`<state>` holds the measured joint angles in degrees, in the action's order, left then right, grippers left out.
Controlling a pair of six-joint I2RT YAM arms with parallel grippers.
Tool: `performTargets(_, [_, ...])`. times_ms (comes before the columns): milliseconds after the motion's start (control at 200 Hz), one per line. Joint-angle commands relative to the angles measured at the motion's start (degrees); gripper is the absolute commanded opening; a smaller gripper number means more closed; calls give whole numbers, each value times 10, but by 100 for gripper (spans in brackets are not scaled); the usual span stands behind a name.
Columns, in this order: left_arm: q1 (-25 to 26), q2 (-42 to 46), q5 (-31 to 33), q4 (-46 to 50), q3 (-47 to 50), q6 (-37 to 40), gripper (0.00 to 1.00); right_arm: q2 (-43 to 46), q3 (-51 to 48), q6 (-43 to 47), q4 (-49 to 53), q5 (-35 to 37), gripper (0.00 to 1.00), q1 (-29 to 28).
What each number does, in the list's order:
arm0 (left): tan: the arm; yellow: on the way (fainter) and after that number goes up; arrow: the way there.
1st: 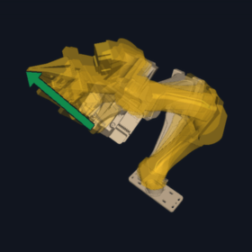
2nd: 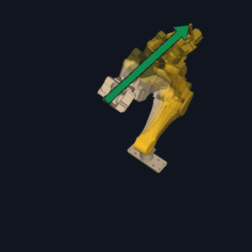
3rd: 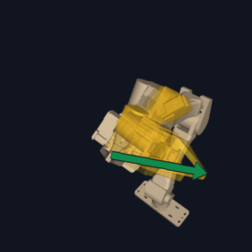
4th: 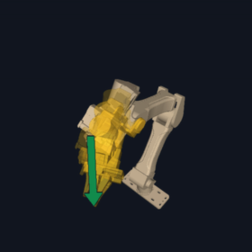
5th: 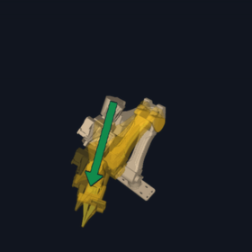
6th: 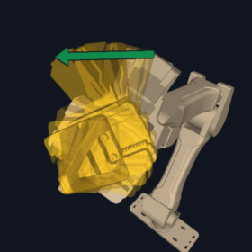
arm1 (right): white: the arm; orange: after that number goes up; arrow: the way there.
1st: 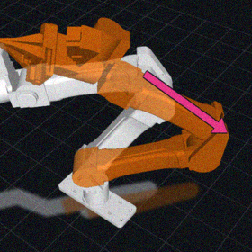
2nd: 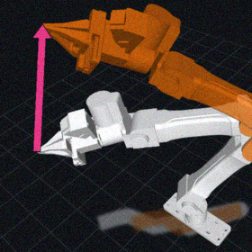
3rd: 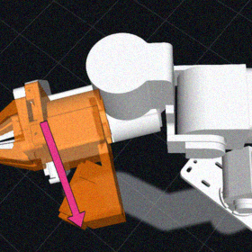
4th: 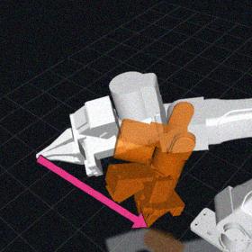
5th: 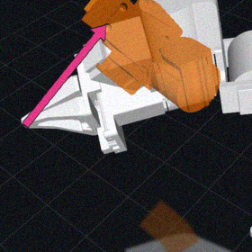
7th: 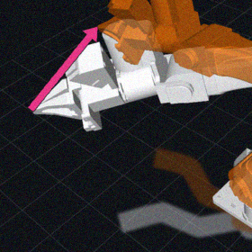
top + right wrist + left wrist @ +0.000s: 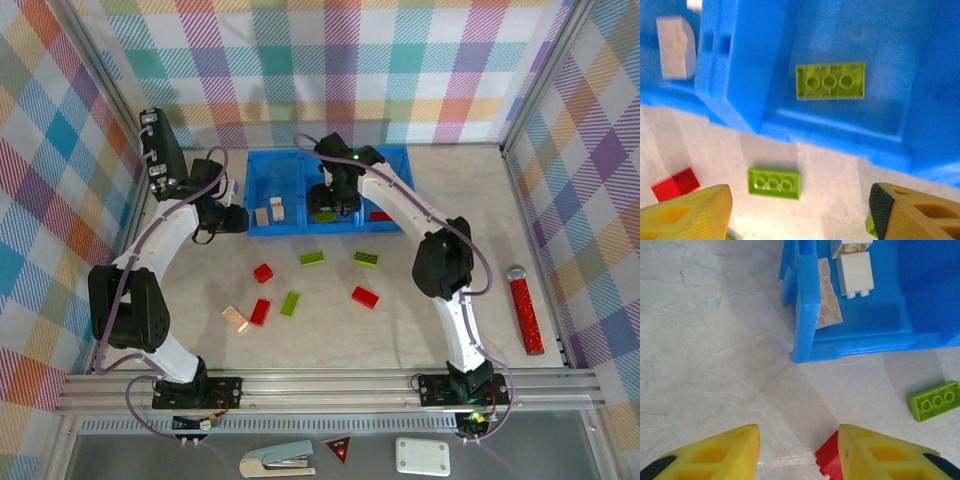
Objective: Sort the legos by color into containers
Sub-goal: Place the lego in the container, then pick up the lego from the bottom-center of the table.
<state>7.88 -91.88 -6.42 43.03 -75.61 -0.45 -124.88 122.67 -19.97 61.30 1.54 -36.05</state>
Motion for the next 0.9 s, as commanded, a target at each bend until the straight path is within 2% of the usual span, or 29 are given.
performTargets(0, [15,3,0,35,-21,-1,46,54,-50,57,18,-31,74,-6])
performTargets(135, [16,4,-8,40,-23,3,46,113,-135,106,13,-37,73,-16])
performTargets(400, [16,13,-15,39,6,11,46,176,-243,199,39,13,69,-38])
performTargets(720, [16,51,16,8,52,28,47,179,-325,207,52,20,67,-92])
performTargets(895, [16,47,16,-8,66,31,47,174,-384,202,39,33,67,-99])
